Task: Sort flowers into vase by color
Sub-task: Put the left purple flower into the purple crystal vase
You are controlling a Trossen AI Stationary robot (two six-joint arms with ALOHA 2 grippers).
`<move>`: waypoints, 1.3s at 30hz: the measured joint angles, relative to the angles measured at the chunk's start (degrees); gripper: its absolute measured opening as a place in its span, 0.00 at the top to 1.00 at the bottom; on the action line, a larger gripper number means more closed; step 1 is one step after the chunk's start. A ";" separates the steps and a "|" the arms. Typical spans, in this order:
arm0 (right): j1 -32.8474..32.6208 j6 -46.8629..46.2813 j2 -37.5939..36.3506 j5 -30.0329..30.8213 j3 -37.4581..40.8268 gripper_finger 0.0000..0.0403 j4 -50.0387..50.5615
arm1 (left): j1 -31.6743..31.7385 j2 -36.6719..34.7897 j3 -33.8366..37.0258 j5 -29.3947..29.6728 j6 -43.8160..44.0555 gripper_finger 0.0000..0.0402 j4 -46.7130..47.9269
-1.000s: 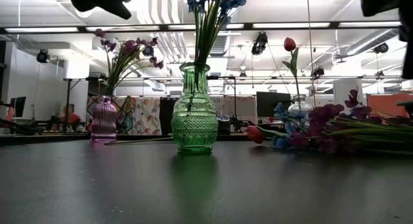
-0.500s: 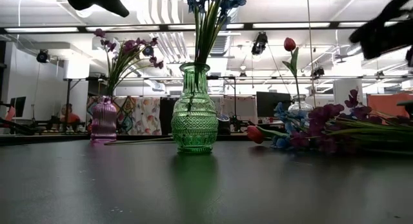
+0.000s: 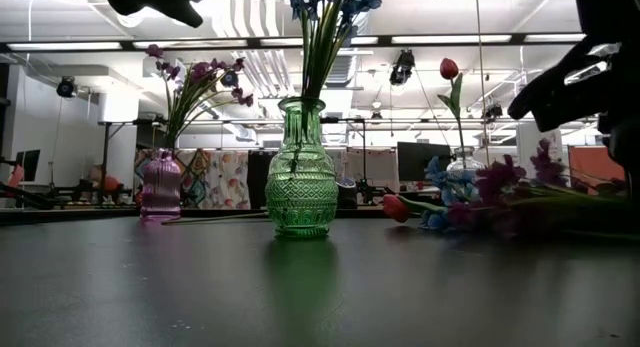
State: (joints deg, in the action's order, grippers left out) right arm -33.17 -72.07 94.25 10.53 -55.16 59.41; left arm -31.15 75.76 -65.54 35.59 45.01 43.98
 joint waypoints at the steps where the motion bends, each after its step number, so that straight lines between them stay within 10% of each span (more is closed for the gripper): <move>1: 0.00 0.04 -0.26 -0.02 0.00 0.81 -0.08 | 0.01 0.00 0.00 0.00 -0.37 0.60 -0.02; 5: 0.00 0.85 -2.05 -0.14 -0.27 0.95 0.75 | 0.00 0.00 0.00 0.00 -1.25 0.60 -0.02; 16: -0.12 -0.87 -16.84 4.62 -1.31 0.93 6.39 | -0.38 0.00 0.02 -0.07 -1.24 0.60 -0.64; 29: -4.06 1.41 -30.44 34.70 -1.29 0.93 4.31 | -5.35 -1.81 0.01 1.80 -2.03 0.60 -3.09; 39: -5.98 23.06 -35.34 47.04 -1.38 0.93 -13.73 | -6.56 -3.62 0.02 1.53 -28.46 0.60 -28.81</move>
State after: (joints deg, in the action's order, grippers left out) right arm -39.15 -49.01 58.92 57.56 -56.53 45.68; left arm -37.71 72.14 -65.52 37.12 16.55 15.17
